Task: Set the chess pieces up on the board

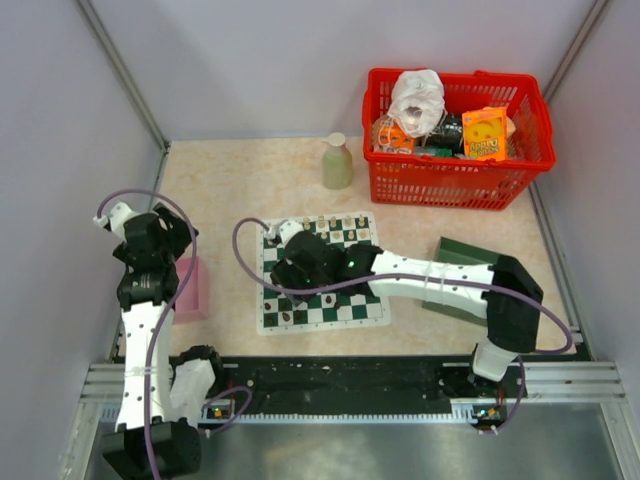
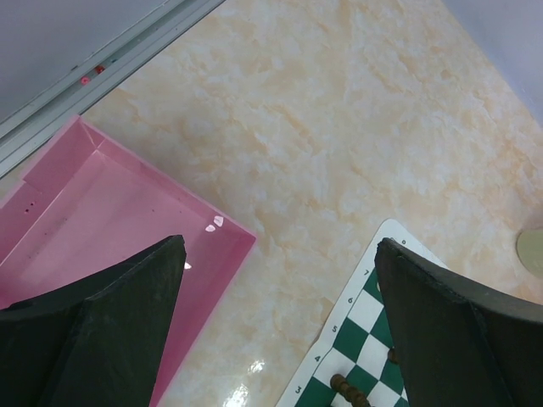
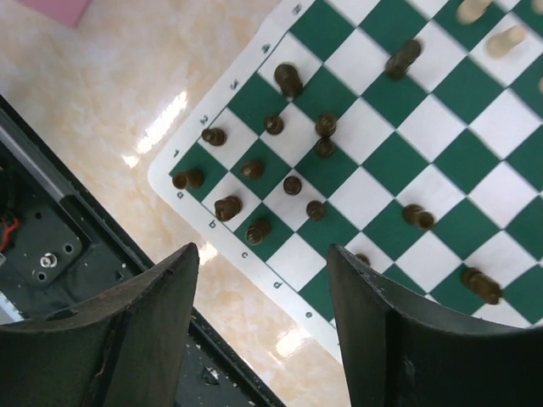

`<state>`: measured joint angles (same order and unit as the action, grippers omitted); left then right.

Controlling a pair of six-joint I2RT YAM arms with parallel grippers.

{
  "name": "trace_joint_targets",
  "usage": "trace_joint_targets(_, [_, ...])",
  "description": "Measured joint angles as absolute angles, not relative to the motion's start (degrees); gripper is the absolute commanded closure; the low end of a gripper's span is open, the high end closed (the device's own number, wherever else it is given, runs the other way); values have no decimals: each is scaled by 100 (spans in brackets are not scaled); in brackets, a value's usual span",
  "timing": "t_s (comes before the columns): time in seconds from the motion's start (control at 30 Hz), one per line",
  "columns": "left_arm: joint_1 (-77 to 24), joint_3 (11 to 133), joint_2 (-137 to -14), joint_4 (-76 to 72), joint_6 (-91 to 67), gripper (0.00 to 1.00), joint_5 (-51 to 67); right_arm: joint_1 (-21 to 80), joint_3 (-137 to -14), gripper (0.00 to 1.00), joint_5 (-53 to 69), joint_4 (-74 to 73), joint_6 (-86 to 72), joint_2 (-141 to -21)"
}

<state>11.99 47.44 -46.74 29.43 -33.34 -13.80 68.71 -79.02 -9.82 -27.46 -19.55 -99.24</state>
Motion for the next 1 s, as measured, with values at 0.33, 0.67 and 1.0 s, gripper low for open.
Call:
trace_joint_targets(0.33, [1201,4768,-4324,3361,-3863,1,-1160,5653,-7902,25,-454,-2880,-1809,-9494])
trace_joint_targets(0.67, [1203,4768,-4541,3509,-3854,1,-1396,5426,-7905,16,-82,-3122,-1800,-9535])
trace_joint_targets(1.0, [1203,4635,-4646,3476,-3583,1,-1444,5426,-7885,37,141,-3030,-1863,-9723])
